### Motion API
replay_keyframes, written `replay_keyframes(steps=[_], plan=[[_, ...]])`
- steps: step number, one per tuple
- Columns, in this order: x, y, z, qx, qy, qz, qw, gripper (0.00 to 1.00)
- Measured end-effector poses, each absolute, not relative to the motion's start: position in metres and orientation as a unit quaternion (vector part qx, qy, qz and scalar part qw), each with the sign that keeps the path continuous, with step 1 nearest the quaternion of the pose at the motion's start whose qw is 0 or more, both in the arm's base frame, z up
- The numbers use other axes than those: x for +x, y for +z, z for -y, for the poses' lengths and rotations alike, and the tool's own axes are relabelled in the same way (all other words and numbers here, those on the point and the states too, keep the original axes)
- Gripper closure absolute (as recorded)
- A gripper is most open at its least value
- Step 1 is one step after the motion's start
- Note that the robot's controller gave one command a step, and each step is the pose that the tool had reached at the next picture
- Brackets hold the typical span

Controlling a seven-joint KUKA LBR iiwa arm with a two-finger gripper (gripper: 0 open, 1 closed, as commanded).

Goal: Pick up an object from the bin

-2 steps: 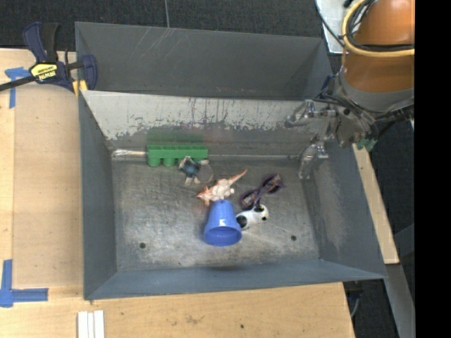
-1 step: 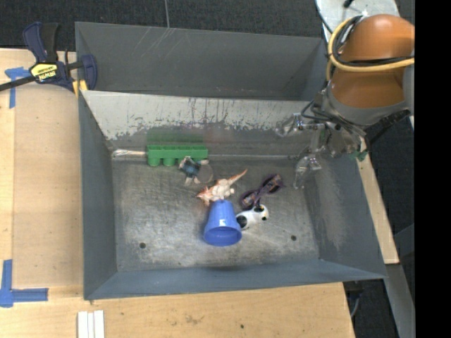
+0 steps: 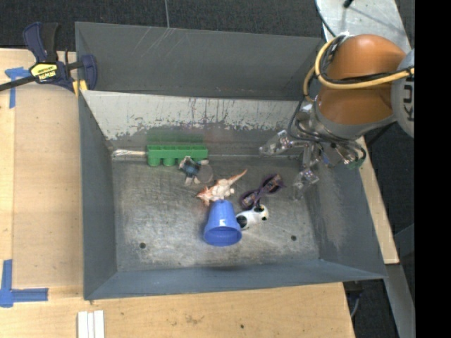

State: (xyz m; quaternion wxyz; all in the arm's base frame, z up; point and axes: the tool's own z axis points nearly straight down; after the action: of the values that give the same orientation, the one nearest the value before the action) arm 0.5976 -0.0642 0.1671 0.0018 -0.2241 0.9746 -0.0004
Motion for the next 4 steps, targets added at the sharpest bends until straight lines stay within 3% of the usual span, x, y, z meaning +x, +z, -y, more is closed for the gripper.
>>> replay_keyframes(steps=[1, 2, 3, 4], plan=[[0.609, 0.144, 0.09, -0.237, -0.001, -0.972, 0.003, 0.0], [0.61, 0.108, 0.088, -0.321, -0.001, -0.947, 0.003, 0.0], [0.617, 0.077, 0.098, -0.296, -0.001, -0.955, 0.004, 1.0], [0.617, 0.077, 0.098, -0.296, -0.001, -0.955, 0.004, 1.0]])
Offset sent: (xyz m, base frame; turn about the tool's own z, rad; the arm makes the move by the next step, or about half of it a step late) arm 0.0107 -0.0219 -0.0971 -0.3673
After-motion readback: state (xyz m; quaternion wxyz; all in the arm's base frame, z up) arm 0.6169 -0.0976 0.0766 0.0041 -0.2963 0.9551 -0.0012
